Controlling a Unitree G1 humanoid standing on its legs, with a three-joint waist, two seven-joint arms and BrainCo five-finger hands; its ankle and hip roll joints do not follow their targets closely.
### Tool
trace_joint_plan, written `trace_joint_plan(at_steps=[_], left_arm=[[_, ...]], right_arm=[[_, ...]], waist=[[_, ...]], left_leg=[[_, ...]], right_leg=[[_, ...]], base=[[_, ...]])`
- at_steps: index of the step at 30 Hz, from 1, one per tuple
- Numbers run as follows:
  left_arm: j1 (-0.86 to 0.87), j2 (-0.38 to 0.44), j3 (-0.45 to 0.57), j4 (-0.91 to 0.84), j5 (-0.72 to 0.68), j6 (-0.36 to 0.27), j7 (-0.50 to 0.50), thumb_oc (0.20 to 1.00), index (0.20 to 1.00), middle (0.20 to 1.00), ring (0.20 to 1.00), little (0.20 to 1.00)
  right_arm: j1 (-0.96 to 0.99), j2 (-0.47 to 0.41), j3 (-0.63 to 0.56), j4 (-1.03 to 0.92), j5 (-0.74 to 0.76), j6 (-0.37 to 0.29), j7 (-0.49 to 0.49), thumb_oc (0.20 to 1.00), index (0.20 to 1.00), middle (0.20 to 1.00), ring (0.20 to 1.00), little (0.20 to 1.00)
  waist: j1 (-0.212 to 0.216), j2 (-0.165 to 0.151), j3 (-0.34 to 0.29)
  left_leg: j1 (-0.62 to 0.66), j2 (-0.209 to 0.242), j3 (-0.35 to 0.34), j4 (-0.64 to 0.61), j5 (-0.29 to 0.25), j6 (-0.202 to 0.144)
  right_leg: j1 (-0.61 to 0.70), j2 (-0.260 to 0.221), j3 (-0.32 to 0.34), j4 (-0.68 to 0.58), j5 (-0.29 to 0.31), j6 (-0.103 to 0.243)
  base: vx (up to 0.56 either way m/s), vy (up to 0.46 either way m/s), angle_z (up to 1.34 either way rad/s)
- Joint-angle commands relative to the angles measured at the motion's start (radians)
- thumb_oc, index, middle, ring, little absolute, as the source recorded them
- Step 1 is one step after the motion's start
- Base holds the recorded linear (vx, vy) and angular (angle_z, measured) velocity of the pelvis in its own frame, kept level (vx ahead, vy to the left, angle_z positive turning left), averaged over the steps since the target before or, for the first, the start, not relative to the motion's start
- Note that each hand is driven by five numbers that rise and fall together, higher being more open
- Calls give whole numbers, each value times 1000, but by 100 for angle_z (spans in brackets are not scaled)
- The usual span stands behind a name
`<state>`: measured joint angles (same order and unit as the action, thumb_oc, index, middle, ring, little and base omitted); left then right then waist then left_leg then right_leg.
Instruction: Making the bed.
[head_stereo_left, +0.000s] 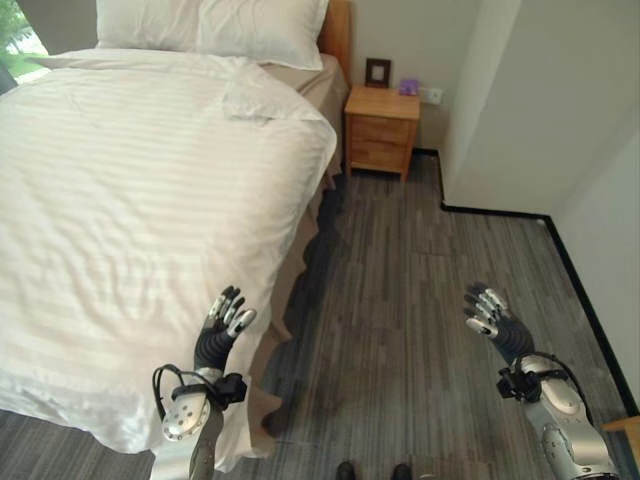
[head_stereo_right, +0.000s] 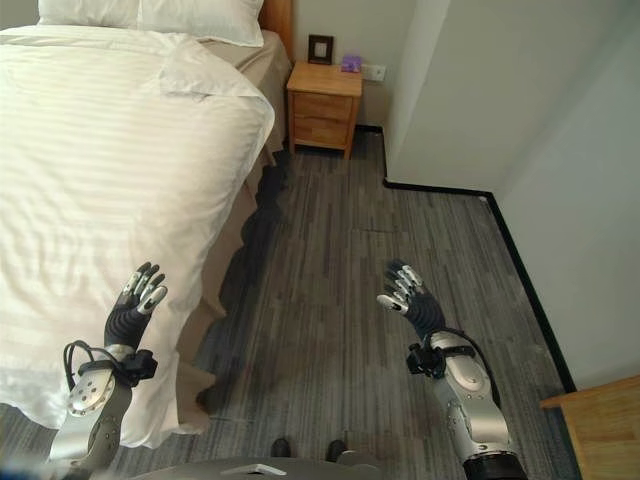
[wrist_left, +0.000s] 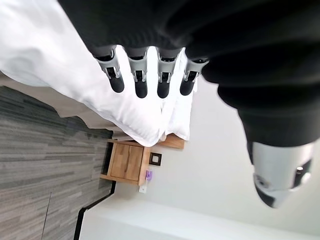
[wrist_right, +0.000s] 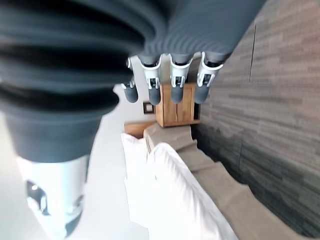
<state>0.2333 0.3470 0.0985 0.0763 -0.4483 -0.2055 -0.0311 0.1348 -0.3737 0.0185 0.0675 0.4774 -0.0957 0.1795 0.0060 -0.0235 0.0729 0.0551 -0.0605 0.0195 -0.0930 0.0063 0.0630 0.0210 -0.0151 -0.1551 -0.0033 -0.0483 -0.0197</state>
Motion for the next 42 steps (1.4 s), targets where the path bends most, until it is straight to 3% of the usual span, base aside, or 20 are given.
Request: trace_joint_plan(at_steps=[1,8,11,12,14,16,21,23,24,25,26,27,30,33,35,36,37,38,39,42], left_arm=[[-77,9,60,-50,51,-56,39,1000,1000,1000,1000,1000],[-110,24,86,-86,65,-79,79,1000,1000,1000,1000,1000],[-137,29,85,-78,49,-86,90,1000,1000,1000,1000,1000],[-161,43,82,-83,42,-90,106,1000,1000,1000,1000,1000],[-170,51,77,-72,48,-92,110,1000,1000,1000,1000,1000],[-165,60,100,-78,66,-91,112,1000,1000,1000,1000,1000],[-169,64,118,-93,41,-106,104,1000,1000,1000,1000,1000],[-174,65,118,-97,42,-108,103,1000,1000,1000,1000,1000],[-180,58,111,-98,38,-109,93,1000,1000,1000,1000,1000],[-175,44,108,-87,13,-107,80,1000,1000,1000,1000,1000],[-175,44,109,-87,13,-107,79,1000,1000,1000,1000,1000],[-175,25,120,-94,-25,-106,76,1000,1000,1000,1000,1000],[-173,14,98,-100,-56,-100,66,1000,1000,1000,1000,1000],[-189,4,84,-89,-64,-92,65,1000,1000,1000,1000,1000],[-199,-1,77,-80,-89,-104,48,1000,1000,1000,1000,1000],[-198,-1,76,-80,-89,-104,47,1000,1000,1000,1000,1000],[-191,-4,76,-79,-92,-111,39,1000,1000,1000,1000,1000],[-190,-4,76,-80,-92,-111,39,1000,1000,1000,1000,1000],[-182,-4,92,-80,-82,-115,45,1000,1000,1000,1000,1000],[-161,2,139,-99,-45,-119,68,1000,1000,1000,1000,1000]], right_arm=[[-29,-9,-41,-60,-17,-60,-21,1000,1000,1000,1000,1000],[-36,-11,-42,-76,-47,-67,-32,1000,1000,1000,1000,1000],[-65,-11,-32,-74,-42,-74,-38,1000,1000,1000,1000,1000],[-108,1,-6,-79,-28,-83,-47,1000,1000,1000,1000,1000],[-134,8,13,-75,-28,-85,-50,1000,1000,1000,1000,1000],[-141,17,15,-81,-18,-80,-47,1000,1000,1000,1000,1000],[-118,-12,11,-89,-29,-78,-37,1000,1000,1000,1000,1000],[-102,-20,6,-101,-29,-72,-28,1000,1000,1000,1000,1000],[-98,-20,3,-102,-20,-69,-23,1000,1000,1000,1000,1000],[-100,-33,4,-94,-11,-75,-17,1000,1000,1000,1000,1000],[-100,-33,4,-94,-11,-75,-16,1000,1000,1000,1000,1000],[-104,-39,2,-102,38,-89,-18,1000,1000,1000,1000,1000],[-98,-53,-11,-93,51,-91,-46,1000,1000,1000,1000,1000],[-99,-58,-39,-90,55,-90,-73,1000,1000,1000,1000,1000],[-107,-63,-60,-94,79,-103,-59,1000,1000,1000,1000,1000],[-107,-63,-60,-94,79,-103,-59,1000,1000,1000,1000,1000],[-103,-67,-55,-89,70,-103,-48,1000,1000,1000,1000,1000],[-102,-67,-54,-89,70,-103,-48,1000,1000,1000,1000,1000],[-107,-66,-39,-81,60,-98,-36,1000,1000,1000,1000,1000],[-128,-61,-23,-94,75,-78,2,1000,1000,1000,1000,1000]], waist=[[-5,-9,-25],[-18,-1,-12],[-12,14,9],[-14,32,58],[-6,34,75],[6,53,76],[-5,58,70],[-8,53,66],[-9,52,65],[-13,48,56],[-13,47,55],[-6,32,67],[17,14,99],[13,6,108],[5,-20,86],[4,-25,83],[9,-33,58],[6,-38,57],[17,-28,32],[35,-34,-1]], left_leg=[[64,15,31,6,-85,-2],[61,13,43,6,-101,3],[47,15,55,11,-110,21],[45,19,75,32,-135,46],[53,3,95,39,-145,56],[94,14,139,25,-146,44],[152,62,165,35,-135,-17],[161,77,160,61,-123,-31],[159,93,156,106,-105,-45],[116,144,155,305,12,-81],[109,145,154,315,9,-82],[-23,222,171,683,113,-94],[-159,268,192,913,85,-74],[-258,218,160,883,8,-69],[-323,147,184,656,-37,-76],[-317,139,186,642,-31,-74],[-304,58,212,384,-25,-71],[-290,48,213,356,-12,-69],[-255,-1,197,133,49,-81],[-225,-8,276,59,90,-92]], right_leg=[[71,5,-2,-71,5,71],[61,-3,-3,-56,-1,81],[-36,-18,5,110,-29,93],[-153,-45,-12,356,21,141],[-253,-94,-25,500,41,159],[-275,-121,-83,383,14,151],[-222,-56,-48,16,88,156],[-204,-44,-35,18,90,146],[-190,-37,-37,36,78,137],[-140,-8,-48,41,40,87],[-139,-7,-48,36,43,85],[-52,40,-64,-5,5,18],[44,81,-51,-45,-42,-38],[85,68,-58,-61,-41,-35],[117,40,-84,-83,-36,-17],[117,33,-85,-84,-36,-14],[129,26,-106,-84,-43,6],[131,18,-108,-84,-43,8],[165,38,-117,-84,-54,25],[212,45,-130,-67,-51,48]], base=[[80,18,2],[75,49,0],[-7,123,-29],[24,138,-50],[149,131,-46],[305,23,-51],[379,-168,-26],[451,-248,6],[826,-519,20],[587,-404,22],[765,-669,37],[498,-534,55],[466,-423,32],[252,-116,-25],[461,-121,6],[445,7,51],[318,32,64],[708,31,70],[406,6,32],[795,-28,17]])
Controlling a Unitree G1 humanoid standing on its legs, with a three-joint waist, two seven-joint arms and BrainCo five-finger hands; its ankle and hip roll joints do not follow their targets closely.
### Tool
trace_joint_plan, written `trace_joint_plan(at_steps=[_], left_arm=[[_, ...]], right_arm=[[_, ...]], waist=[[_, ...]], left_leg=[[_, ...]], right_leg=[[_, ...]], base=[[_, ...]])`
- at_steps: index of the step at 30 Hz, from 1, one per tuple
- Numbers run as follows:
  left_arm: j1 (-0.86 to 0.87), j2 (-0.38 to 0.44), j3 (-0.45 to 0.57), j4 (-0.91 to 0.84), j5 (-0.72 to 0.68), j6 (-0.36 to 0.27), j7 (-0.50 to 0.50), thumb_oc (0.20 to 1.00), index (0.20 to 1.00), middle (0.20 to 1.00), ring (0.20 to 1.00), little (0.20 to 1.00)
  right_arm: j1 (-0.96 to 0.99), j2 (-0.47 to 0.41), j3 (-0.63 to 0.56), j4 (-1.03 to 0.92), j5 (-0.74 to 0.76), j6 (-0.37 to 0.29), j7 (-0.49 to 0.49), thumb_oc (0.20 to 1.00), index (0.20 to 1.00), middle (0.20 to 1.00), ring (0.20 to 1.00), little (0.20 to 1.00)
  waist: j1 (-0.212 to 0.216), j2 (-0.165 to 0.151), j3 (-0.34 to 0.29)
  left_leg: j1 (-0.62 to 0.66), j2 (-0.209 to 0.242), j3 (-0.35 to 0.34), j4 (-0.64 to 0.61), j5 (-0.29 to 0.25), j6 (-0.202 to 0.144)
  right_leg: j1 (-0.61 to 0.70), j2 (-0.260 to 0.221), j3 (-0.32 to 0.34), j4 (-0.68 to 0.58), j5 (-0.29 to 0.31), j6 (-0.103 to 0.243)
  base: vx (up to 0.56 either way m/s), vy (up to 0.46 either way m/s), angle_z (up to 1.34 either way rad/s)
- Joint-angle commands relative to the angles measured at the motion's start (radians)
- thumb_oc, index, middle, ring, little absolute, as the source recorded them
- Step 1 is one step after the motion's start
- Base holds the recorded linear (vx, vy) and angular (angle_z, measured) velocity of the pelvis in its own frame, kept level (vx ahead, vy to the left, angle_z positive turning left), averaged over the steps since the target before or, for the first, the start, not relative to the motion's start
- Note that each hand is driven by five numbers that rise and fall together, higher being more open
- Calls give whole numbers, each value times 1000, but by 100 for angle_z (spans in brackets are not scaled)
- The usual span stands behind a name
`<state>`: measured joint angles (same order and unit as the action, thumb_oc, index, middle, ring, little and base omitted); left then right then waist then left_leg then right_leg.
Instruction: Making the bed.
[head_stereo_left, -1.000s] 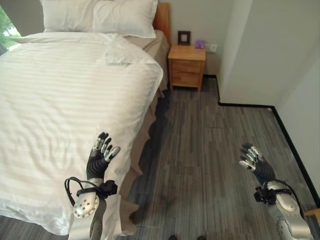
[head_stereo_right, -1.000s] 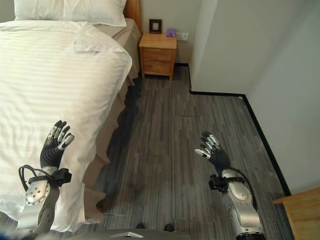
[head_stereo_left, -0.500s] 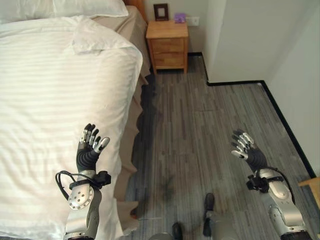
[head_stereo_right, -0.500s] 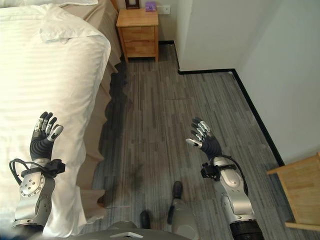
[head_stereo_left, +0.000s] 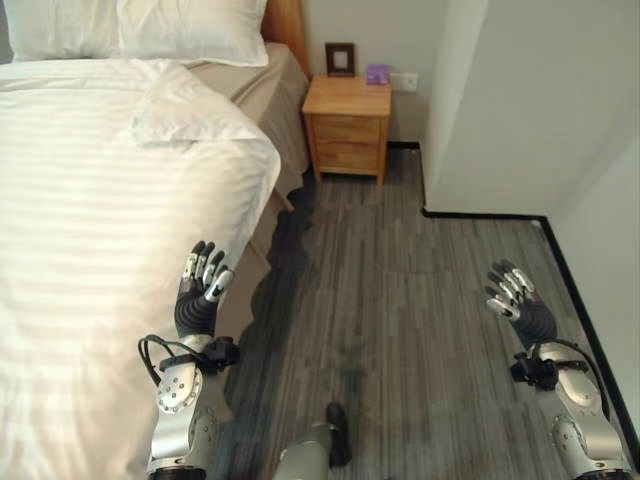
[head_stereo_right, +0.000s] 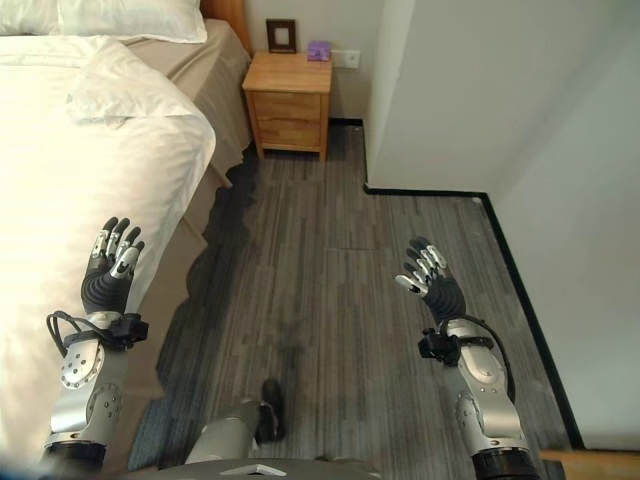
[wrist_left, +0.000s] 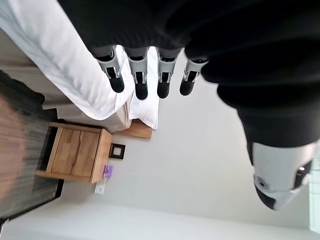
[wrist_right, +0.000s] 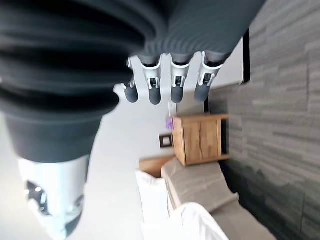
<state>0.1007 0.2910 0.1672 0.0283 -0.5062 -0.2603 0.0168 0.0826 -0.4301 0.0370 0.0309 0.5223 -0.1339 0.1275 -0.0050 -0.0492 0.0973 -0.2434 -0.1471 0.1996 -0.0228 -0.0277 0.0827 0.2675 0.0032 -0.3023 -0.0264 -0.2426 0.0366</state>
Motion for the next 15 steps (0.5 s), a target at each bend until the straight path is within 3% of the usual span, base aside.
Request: trace_joint_plan(at_steps=[1,2,3,4,5,6,9,10,11,12,13,15], left_arm=[[-14,60,99,-64,17,-66,24,1000,1000,1000,1000,1000],[-10,61,102,-67,16,-64,24,1000,1000,1000,1000,1000],[-2,64,113,-59,38,-72,25,1000,1000,1000,1000,1000],[-10,75,110,-56,55,-65,36,1000,1000,1000,1000,1000],[-17,78,107,-57,52,-66,44,1000,1000,1000,1000,1000],[-24,77,103,-68,38,-74,43,1000,1000,1000,1000,1000],[-40,93,81,-60,45,-70,52,1000,1000,1000,1000,1000],[-43,101,77,-59,51,-68,51,1000,1000,1000,1000,1000],[-43,101,77,-59,52,-68,52,1000,1000,1000,1000,1000],[-37,104,76,-68,29,-66,31,1000,1000,1000,1000,1000],[-31,104,77,-71,18,-66,21,1000,1000,1000,1000,1000],[-34,104,72,-58,6,-67,13,1000,1000,1000,1000,1000]], right_arm=[[-85,5,-28,-66,46,-24,78,1000,1000,1000,1000,1000],[-85,6,-25,-67,47,-23,79,1000,1000,1000,1000,1000],[-84,24,4,-66,40,-23,113,1000,1000,1000,1000,1000],[-85,27,15,-62,15,-20,113,1000,1000,1000,1000,1000],[-84,37,21,-60,17,-22,105,1000,1000,1000,1000,1000],[-85,58,28,-62,34,-21,111,1000,1000,1000,1000,1000],[-86,69,47,-77,25,-14,112,1000,1000,1000,1000,1000],[-86,73,54,-78,42,-13,118,1000,1000,1000,1000,1000],[-86,73,54,-77,43,-13,119,1000,1000,1000,1000,1000],[-84,67,53,-77,50,-3,126,1000,1000,1000,1000,1000],[-81,64,46,-74,53,-6,123,1000,1000,1000,1000,1000],[-66,63,37,-75,53,-9,116,1000,1000,1000,1000,1000]], waist=[[61,-19,-41],[63,-21,-40],[82,-45,-57],[86,-51,-49],[80,-52,-36],[71,-34,-23],[34,-4,24],[34,9,27],[31,12,28],[27,37,34],[30,40,33],[33,44,28]], left_leg=[[100,76,112,-9,81,-87],[104,74,116,-8,75,-84],[143,41,105,25,6,-26],[179,19,98,34,-30,8],[215,1,84,25,-49,32],[259,14,79,13,-56,46],[379,13,52,-52,-70,81],[395,26,49,-64,-55,76],[397,30,45,-64,-54,73],[412,63,30,-65,-42,55],[414,73,23,-65,-47,45],[412,102,19,-64,-52,24]], right_leg=[[-25,16,22,-22,144,8],[-23,12,26,-18,140,11],[-44,-50,-7,177,263,81],[-111,-105,-5,403,398,154],[-181,-147,10,605,466,182],[-237,-175,3,690,488,168],[-374,-253,-20,867,371,138],[-391,-267,-39,808,320,126],[-384,-263,-46,801,319,122],[-394,-253,-63,657,267,97],[-397,-242,-53,550,245,92],[-370,-178,1,267,252,73]], base=[[483,11,-4],[780,103,-4],[764,194,6],[926,251,3],[581,229,8],[480,187,22],[403,99,70],[299,9,53],[378,-94,67],[339,-166,66],[438,-229,80],[265,-235,44]])
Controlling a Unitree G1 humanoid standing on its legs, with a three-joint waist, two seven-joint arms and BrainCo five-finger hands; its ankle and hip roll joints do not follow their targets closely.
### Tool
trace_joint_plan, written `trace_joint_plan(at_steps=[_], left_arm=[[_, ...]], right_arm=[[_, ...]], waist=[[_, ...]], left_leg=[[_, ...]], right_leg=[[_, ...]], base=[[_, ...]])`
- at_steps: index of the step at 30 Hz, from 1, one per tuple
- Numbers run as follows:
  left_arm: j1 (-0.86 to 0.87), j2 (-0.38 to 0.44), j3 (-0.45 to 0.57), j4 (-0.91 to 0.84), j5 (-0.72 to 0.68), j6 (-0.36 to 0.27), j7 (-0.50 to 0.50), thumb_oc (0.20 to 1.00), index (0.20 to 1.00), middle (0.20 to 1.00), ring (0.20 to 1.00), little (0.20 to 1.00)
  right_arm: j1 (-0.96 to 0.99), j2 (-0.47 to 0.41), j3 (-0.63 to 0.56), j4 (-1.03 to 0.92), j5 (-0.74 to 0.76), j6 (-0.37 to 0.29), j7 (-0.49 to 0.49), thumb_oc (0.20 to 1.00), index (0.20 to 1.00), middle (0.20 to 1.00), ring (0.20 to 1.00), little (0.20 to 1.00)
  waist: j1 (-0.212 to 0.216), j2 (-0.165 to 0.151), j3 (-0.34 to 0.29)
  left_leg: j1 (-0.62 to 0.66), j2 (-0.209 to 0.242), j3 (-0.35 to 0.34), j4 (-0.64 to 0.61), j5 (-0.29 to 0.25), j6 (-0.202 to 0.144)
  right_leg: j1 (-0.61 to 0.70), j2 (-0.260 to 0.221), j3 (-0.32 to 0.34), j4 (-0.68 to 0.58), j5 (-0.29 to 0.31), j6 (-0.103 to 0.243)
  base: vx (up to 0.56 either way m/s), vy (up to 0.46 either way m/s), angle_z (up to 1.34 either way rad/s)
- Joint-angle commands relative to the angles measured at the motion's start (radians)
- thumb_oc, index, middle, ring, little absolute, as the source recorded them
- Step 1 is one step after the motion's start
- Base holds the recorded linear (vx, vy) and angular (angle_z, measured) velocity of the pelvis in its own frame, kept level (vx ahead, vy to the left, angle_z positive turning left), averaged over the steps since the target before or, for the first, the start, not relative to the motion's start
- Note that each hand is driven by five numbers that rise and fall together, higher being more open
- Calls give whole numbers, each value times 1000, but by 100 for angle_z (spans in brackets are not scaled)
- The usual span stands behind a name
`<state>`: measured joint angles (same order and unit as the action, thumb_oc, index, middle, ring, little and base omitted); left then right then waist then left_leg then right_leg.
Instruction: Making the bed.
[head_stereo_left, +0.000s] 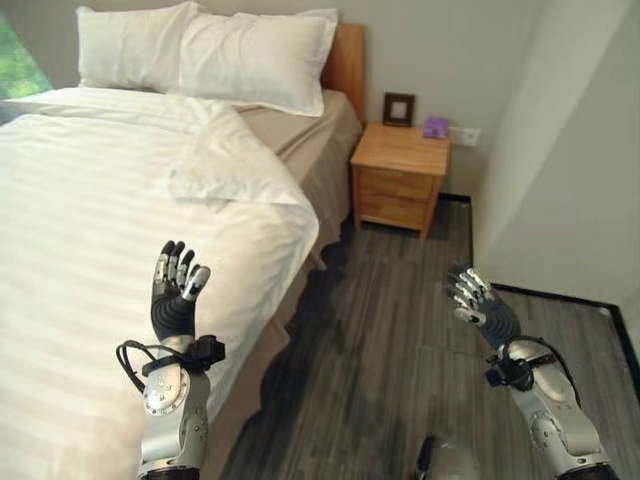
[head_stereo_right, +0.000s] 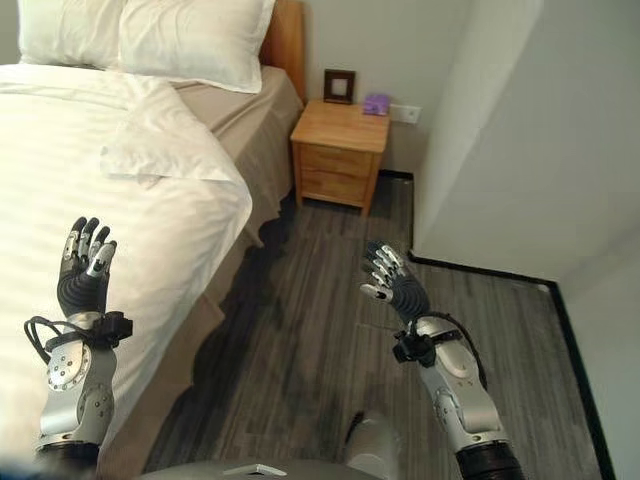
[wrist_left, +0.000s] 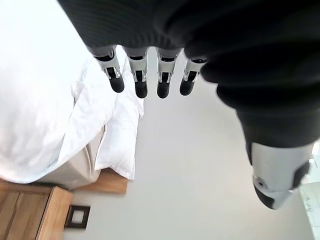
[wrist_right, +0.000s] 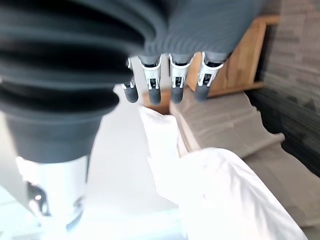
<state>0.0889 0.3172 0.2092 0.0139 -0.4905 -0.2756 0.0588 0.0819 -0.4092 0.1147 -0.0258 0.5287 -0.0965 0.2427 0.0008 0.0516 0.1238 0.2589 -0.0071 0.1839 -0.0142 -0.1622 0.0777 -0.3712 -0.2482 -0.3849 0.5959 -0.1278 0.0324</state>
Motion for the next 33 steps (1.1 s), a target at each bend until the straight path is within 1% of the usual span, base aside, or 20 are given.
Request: trace_joint_plan(at_steps=[1,3,5,8,11,12,13,15,16,18,19,22,24,25,27,28,29,31,32,33], left_arm=[[-22,78,29,-43,-10,-52,-29,1000,1000,1000,1000,1000],[-59,94,15,-21,12,-61,-14,1000,1000,1000,1000,1000],[-63,95,8,-20,13,-63,-16,1000,1000,1000,1000,1000],[-67,55,6,-12,-16,-69,-39,1000,1000,1000,1000,1000],[-56,34,4,-21,-45,-62,-30,1000,1000,1000,1000,1000],[-56,34,4,-21,-45,-62,-30,1000,1000,1000,1000,1000],[-47,35,-7,-35,-53,-52,-40,1000,1000,1000,1000,1000],[-44,36,-14,-31,-60,-52,-39,1000,1000,1000,1000,1000],[-45,20,-13,-16,-71,-50,-30,1000,1000,1000,1000,1000],[-42,17,-10,-17,-85,-51,-39,1000,1000,1000,1000,1000],[-38,16,-6,-14,-79,-55,-40,1000,1000,1000,1000,1000],[-8,19,-3,-14,-64,-57,-53,1000,1000,1000,1000,1000],[-9,20,-1,-17,-56,-58,-45,1000,1000,1000,1000,1000],[-4,16,3,-23,-48,-62,-44,1000,1000,1000,1000,1000],[-1,15,9,-22,-40,-65,-42,1000,1000,1000,1000,1000],[-2,16,14,-17,-29,-56,-37,1000,1000,1000,1000,1000],[-17,27,17,-26,-24,-65,-22,1000,1000,1000,1000,1000],[-33,38,10,-29,-14,-74,-9,1000,1000,1000,1000,1000],[-34,39,9,-29,-13,-73,-8,1000,1000,1000,1000,1000],[-37,43,4,-33,-14,-73,-13,1000,1000,1000,1000,1000]], right_arm=[[-64,43,-41,-18,46,-47,1,1000,1000,1000,1000,1000],[-47,38,-54,-37,41,-48,-8,1000,1000,1000,1000,1000],[-42,33,-57,-38,38,-47,-7,1000,1000,1000,1000,1000],[-55,15,-77,-30,57,-61,13,1000,1000,1000,1000,1000],[-68,8,-63,-33,102,-78,-2,1000,1000,1000,1000,1000],[-68,8,-63,-33,102,-78,-2,1000,1000,1000,1000,1000],[-68,-4,-61,-32,114,-84,-21,1000,1000,1000,1000,1000],[-71,-7,-62,-32,112,-85,-27,1000,1000,1000,1000,1000],[-79,-26,-74,-19,96,-75,-44,1000,1000,1000,1000,1000],[-84,-29,-79,-23,103,-73,-42,1000,1000,1000,1000,1000],[-82,-30,-99,-40,118,-81,-38,1000,1000,1000,1000,1000],[-75,-26,-102,-36,98,-84,-26,1000,1000,1000,1000,1000],[-78,-28,-104,-34,89,-85,-23,1000,1000,1000,1000,1000],[-94,-15,-85,-30,91,-77,-11,1000,1000,1000,1000,1000],[-101,-3,-74,-24,85,-78,-2,1000,1000,1000,1000,1000],[-103,3,-73,-26,66,-80,7,1000,1000,1000,1000,1000],[-102,17,-69,-32,59,-76,10,1000,1000,1000,1000,1000],[-102,33,-59,-30,54,-80,27,1000,1000,1000,1000,1000],[-102,34,-59,-29,54,-80,27,1000,1000,1000,1000,1000],[-98,31,-60,-34,44,-72,30,1000,1000,1000,1000,1000]], waist=[[32,-53,0],[34,-72,-11],[39,-75,-13],[34,-88,-26],[46,-100,12],[46,-98,11],[79,-114,55],[84,-108,71],[85,-110,68],[79,-120,60],[71,-124,52],[79,-140,8],[67,-133,-3],[73,-127,-29],[78,-131,-41],[81,-135,-46],[55,-123,-19],[27,-114,14],[26,-115,11],[24,-110,20]], left_leg=[[-90,-33,38,-73,83,28],[-59,-9,22,-73,61,-7],[-48,-3,23,-73,59,-14],[-45,89,3,87,130,-69],[-250,217,-20,639,273,-56],[-253,219,-20,643,270,-56],[-374,271,-3,857,284,-48],[-444,256,-34,921,253,-55],[-510,186,-33,864,186,-74],[-516,169,-8,805,173,-78],[-521,157,42,659,162,-111],[-474,-15,105,278,165,-99],[-457,-19,164,206,177,-105],[-369,-58,148,107,133,-55],[-328,-77,135,70,122,-32],[-283,-93,140,45,91,1],[-206,-107,124,1,69,45],[-156,-101,118,-25,75,64],[-153,-105,102,-24,68,61],[-142,-100,95,-34,83,66]], right_leg=[[277,83,83,-378,150,74],[298,134,248,-673,227,121],[295,134,256,-671,240,129],[325,172,239,-579,162,68],[411,249,216,-595,103,-34],[410,251,216,-596,104,-34],[470,290,207,-609,68,-87],[483,303,193,-613,55,-95],[519,294,172,-643,55,-84],[534,282,159,-657,54,-76],[544,276,141,-658,51,-69],[564,256,111,-662,44,-20],[572,264,88,-652,37,-12],[579,258,88,-620,13,10],[567,239,70,-546,32,36],[520,193,44,-367,109,92],[383,108,48,-27,228,172],[277,79,64,124,181,133],[281,82,76,120,179,147],[259,73,72,110,156,116]], base=[[284,-246,20],[572,-371,41],[481,-336,-14],[609,-550,-18],[389,-593,9],[331,-638,15],[276,-510,-14],[293,-363,-12],[385,-170,14],[332,-140,38],[374,-75,48],[465,4,75],[437,34,42],[722,96,13],[482,125,6],[457,228,-10],[456,227,-9],[267,72,40],[193,-16,86],[154,-23,78]])
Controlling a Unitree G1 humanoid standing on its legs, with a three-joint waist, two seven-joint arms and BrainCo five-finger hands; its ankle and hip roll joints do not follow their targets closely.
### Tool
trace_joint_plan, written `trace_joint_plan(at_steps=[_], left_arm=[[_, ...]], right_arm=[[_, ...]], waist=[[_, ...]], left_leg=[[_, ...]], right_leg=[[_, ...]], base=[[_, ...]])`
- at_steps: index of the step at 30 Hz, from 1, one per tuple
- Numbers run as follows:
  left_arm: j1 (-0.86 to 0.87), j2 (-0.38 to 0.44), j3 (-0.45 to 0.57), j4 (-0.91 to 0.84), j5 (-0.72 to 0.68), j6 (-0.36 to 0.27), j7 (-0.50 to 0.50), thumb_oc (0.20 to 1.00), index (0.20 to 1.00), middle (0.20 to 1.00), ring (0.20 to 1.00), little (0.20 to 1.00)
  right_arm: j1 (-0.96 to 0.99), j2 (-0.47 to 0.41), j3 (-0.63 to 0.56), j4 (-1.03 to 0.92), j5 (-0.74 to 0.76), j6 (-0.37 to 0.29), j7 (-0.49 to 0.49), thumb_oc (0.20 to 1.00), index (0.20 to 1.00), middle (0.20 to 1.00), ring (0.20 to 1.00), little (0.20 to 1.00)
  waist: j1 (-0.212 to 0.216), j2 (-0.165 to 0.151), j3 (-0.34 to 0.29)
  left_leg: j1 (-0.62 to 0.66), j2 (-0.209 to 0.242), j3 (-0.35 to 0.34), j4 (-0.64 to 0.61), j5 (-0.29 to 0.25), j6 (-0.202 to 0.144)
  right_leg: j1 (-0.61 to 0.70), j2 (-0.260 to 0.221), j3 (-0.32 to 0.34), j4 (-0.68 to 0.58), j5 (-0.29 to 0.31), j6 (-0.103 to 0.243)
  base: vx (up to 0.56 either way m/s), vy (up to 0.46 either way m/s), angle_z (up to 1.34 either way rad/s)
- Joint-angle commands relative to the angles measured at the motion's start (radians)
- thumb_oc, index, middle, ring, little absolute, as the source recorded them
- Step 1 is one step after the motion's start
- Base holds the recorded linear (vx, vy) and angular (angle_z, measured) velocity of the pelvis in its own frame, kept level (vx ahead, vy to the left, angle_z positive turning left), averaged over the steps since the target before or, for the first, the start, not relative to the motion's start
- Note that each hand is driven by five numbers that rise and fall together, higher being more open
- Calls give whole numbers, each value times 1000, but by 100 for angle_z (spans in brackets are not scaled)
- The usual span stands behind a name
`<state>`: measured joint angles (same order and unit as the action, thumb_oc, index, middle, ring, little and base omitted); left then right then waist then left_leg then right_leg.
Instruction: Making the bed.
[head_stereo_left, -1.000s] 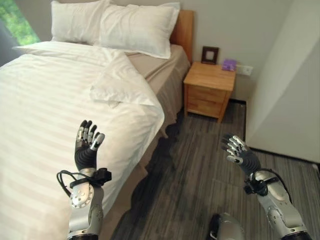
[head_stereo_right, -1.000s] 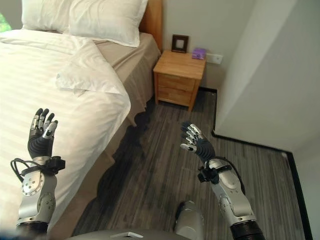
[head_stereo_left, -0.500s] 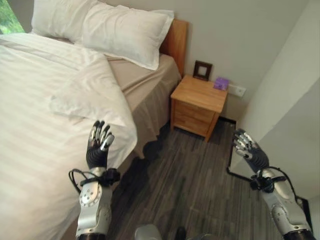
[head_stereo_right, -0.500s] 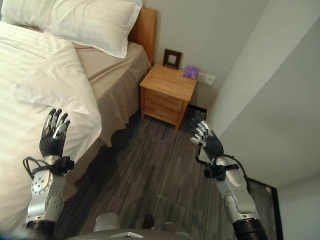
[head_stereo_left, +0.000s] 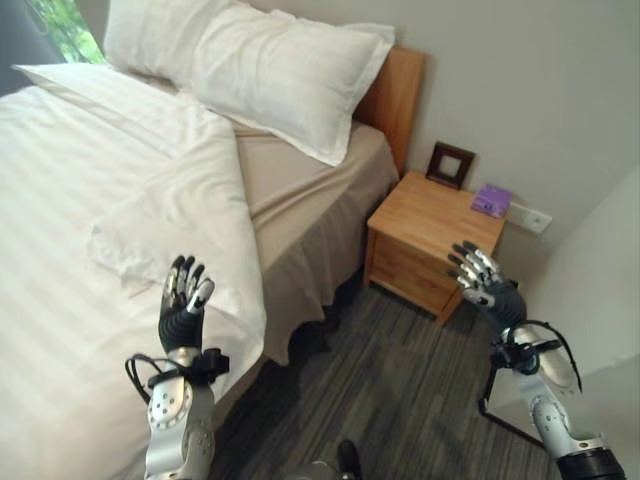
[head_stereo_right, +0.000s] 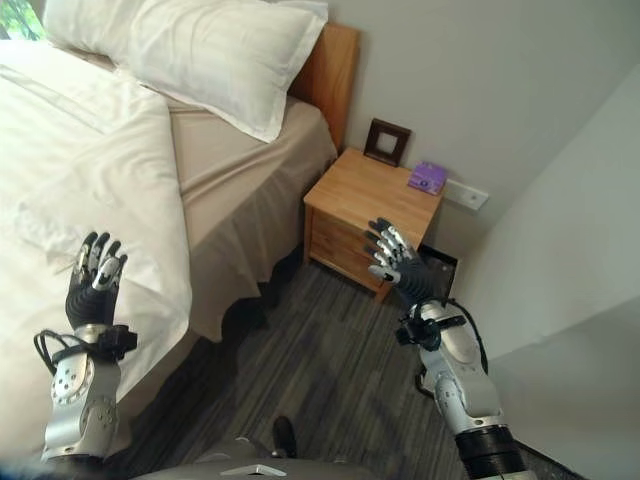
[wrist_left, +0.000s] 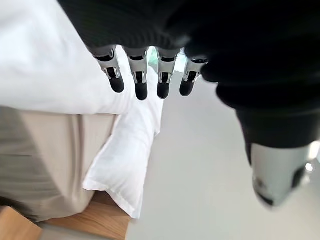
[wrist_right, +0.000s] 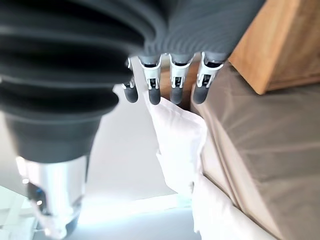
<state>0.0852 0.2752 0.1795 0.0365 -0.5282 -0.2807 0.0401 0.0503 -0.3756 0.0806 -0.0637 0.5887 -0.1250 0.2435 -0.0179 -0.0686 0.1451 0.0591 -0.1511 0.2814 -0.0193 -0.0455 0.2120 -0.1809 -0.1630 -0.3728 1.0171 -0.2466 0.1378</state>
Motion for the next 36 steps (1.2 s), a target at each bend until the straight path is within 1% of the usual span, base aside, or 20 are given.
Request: trace_joint_plan(at_steps=[1,2,3,5,6,7,8,10,11,12,15,18,19,20,21,22,25,28,31,36], left_arm=[[-33,90,33,-66,22,-67,-1,1000,1000,1000,1000,1000],[-41,97,28,-75,4,-68,-17,1000,1000,1000,1000,1000],[-44,100,22,-74,-2,-69,-22,1000,1000,1000,1000,1000],[-44,100,22,-74,-2,-69,-22,1000,1000,1000,1000,1000],[-54,108,9,-61,-3,-72,-23,1000,1000,1000,1000,1000],[-60,112,0,-54,0,-72,-26,1000,1000,1000,1000,1000],[-66,120,-12,-53,13,-80,-25,1000,1000,1000,1000,1000],[-66,120,-15,-58,16,-81,-23,1000,1000,1000,1000,1000],[-64,113,-23,-69,26,-78,-33,1000,1000,1000,1000,1000],[-64,112,-23,-70,26,-78,-33,1000,1000,1000,1000,1000],[-40,92,-8,-95,32,-75,-29,1000,1000,1000,1000,1000],[-70,99,7,-103,55,-87,8,1000,1000,1000,1000,1000],[-109,107,8,-94,70,-87,36,1000,1000,1000,1000,1000],[-134,121,7,-85,92,-84,50,1000,1000,1000,1000,1000],[-168,147,2,-63,121,-76,67,1000,1000,1000,1000,1000],[-226,184,-25,-6,131,-61,80,1000,1000,1000,1000,1000],[-271,248,1,116,163,-37,127,1000,1000,1000,1000,1000],[-328,306,-10,233,192,-24,157,1000,1000,1000,1000,1000],[-489,462,-74,527,206,23,155,1000,1000,1000,1000,1000],[-626,534,-122,674,213,42,163,1000,1000,1000,1000,1000]], right_arm=[[-58,-7,-28,-3,-16,-40,31,1000,1000,1000,1000,1000],[-41,-16,-44,-10,-12,-37,38,1000,1000,1000,1000,1000],[-35,-21,-51,-10,-15,-38,36,1000,1000,1000,1000,1000],[-35,-21,-52,-10,-15,-38,36,1000,1000,1000,1000,1000],[-20,-24,-63,-9,-15,-41,30,1000,1000,1000,1000,1000],[-12,-25,-67,-10,-10,-42,30,1000,1000,1000,1000,1000],[1,-31,-66,-10,-3,-43,31,1000,1000,1000,1000,1000],[5,-34,-63,-11,-3,-42,34,1000,1000,1000,1000,1000],[15,-41,-57,0,-6,-33,46,1000,1000,1000,1000,1000],[14,-41,-56,1,-6,-34,46,1000,1000,1000,1000,1000],[4,-58,-50,6,10,-29,57,1000,1000,1000,1000,1000],[-8,-81,-50,11,23,-36,56,1000,1000,1000,1000,1000],[-3,-90,-55,3,28,-41,48,1000,1000,1000,1000,1000],[-1,-92,-59,-1,25,-42,46,1000,1000,1000,1000,1000],[6,-97,-64,-4,23,-43,45,1000,1000,1000,1000,1000],[9,-99,-56,-7,20,-39,37,1000,1000,1000,1000,1000],[20,-96,-26,-11,29,-6,55,1000,1000,1000,1000,1000],[41,-88,-2,-17,39,11,75,1000,1000,1000,1000,1000],[83,-108,51,-42,67,33,117,1000,1000,1000,1000,1000],[116,-131,62,-56,71,34,131,1000,1000,1000,1000,1000]], waist=[[42,20,0],[37,33,-7],[33,38,-12],[34,42,-13],[21,40,-21],[15,37,-26],[24,26,-31],[26,18,-30],[29,4,-30],[26,4,-29],[34,-6,-29],[20,-16,-17],[2,-19,-13],[-14,-18,-13],[-38,-10,-16],[-55,1,-20],[-72,15,-32],[-87,25,-49],[-124,43,-49],[-146,47,-30]], left_leg=[[66,53,-23,-36,-21,-72],[72,67,-67,-52,-7,-83],[67,73,-94,-47,-10,-88],[66,78,-93,-46,-10,-89],[60,82,-147,-37,-21,-100],[60,81,-171,-42,-23,-104],[63,83,-203,-52,-17,-112],[62,84,-219,-48,-19,-118],[60,87,-262,-27,-31,-127],[59,87,-266,-25,-32,-127],[44,113,-314,-30,-14,-160],[-2,127,-327,30,-8,-198],[-20,150,-232,68,-8,-203],[-23,162,-167,69,-10,-203],[-24,182,-59,38,4,-207],[-44,173,-3,40,11,-211],[-46,158,-21,35,7,-221],[-3,154,2,-21,16,-216],[24,151,33,-68,22,-214],[-11,157,60,-68,23,-215]], right_leg=[[59,-15,65,-349,253,-12],[51,5,111,-476,223,-41],[61,29,161,-578,218,-50],[66,35,158,-590,225,-52],[107,107,335,-825,224,-46],[119,133,431,-906,232,-36],[111,150,488,-985,271,-23],[111,151,477,-1009,293,-20],[135,148,461,-998,268,-30],[137,147,457,-998,267,-30],[157,165,417,-1006,240,-73],[194,160,329,-1032,216,-104],[223,148,273,-1041,204,-109],[239,143,247,-1052,200,-108],[250,138,205,-1062,197,-104],[255,139,183,-1064,200,-103],[265,147,189,-1079,198,-103],[279,154,202,-1095,199,-99],[270,161,230,-1104,198,-89],[216,164,249,-1104,214,-84]], base=[[256,-119,78],[304,-145,81],[220,-133,96],[116,-93,106],[240,-193,75],[375,-366,76],[230,-234,98],[195,-303,99],[178,-331,44],[232,-438,74],[144,-394,84],[108,-372,83],[129,-311,112],[103,-228,142],[47,-108,173],[45,-70,151],[82,-1,51],[181,78,-31],[129,112,-26],[26,62,-29]])
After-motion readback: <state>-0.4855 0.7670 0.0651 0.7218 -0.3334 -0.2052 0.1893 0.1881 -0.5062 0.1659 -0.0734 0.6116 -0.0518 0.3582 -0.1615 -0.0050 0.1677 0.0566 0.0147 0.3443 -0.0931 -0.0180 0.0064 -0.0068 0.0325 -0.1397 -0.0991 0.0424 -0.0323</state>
